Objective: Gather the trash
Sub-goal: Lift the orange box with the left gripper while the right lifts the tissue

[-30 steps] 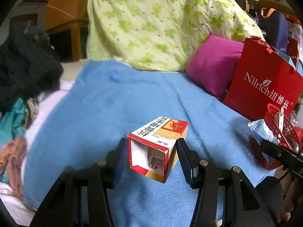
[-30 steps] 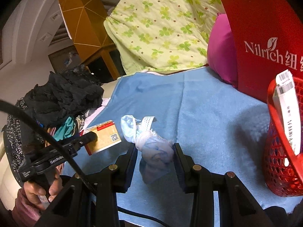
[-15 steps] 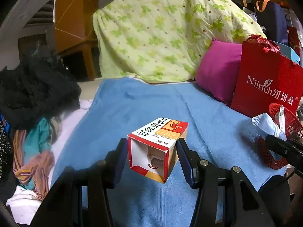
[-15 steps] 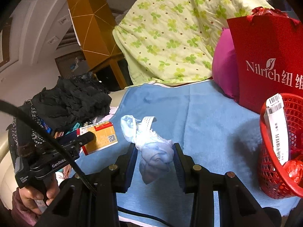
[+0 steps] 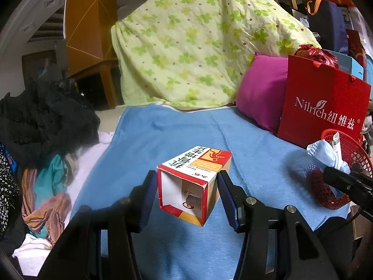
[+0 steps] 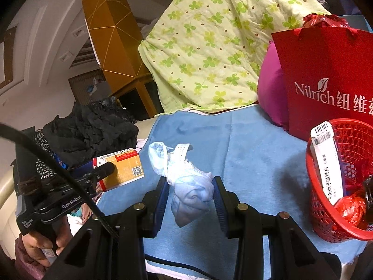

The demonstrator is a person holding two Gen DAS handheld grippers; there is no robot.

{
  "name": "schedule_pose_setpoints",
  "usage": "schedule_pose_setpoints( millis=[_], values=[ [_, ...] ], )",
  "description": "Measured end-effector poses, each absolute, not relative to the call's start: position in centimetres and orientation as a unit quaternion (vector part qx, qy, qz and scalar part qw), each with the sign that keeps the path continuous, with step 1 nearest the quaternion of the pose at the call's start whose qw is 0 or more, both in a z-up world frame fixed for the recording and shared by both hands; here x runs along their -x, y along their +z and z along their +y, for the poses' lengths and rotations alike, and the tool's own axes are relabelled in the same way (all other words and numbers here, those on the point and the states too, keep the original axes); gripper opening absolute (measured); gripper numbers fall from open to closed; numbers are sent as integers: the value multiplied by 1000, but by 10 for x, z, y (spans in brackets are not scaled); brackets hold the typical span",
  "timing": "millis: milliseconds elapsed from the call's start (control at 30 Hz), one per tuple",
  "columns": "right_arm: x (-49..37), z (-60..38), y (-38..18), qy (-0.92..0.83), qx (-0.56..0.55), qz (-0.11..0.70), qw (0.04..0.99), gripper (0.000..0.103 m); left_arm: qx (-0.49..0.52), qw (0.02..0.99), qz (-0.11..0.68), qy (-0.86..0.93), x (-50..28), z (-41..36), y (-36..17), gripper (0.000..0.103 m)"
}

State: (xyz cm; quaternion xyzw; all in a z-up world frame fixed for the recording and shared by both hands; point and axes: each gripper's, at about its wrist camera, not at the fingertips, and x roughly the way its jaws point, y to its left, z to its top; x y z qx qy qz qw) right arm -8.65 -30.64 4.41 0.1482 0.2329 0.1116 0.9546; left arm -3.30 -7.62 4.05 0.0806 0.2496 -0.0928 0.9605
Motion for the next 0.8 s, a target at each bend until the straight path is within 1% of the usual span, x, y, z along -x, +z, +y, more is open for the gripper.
schedule_pose_setpoints(
  millis=[800],
  values=[
    [106,-336,49,106,-184,215,953,41,-108,959,240,-106,47,-104,52,54]
  ],
)
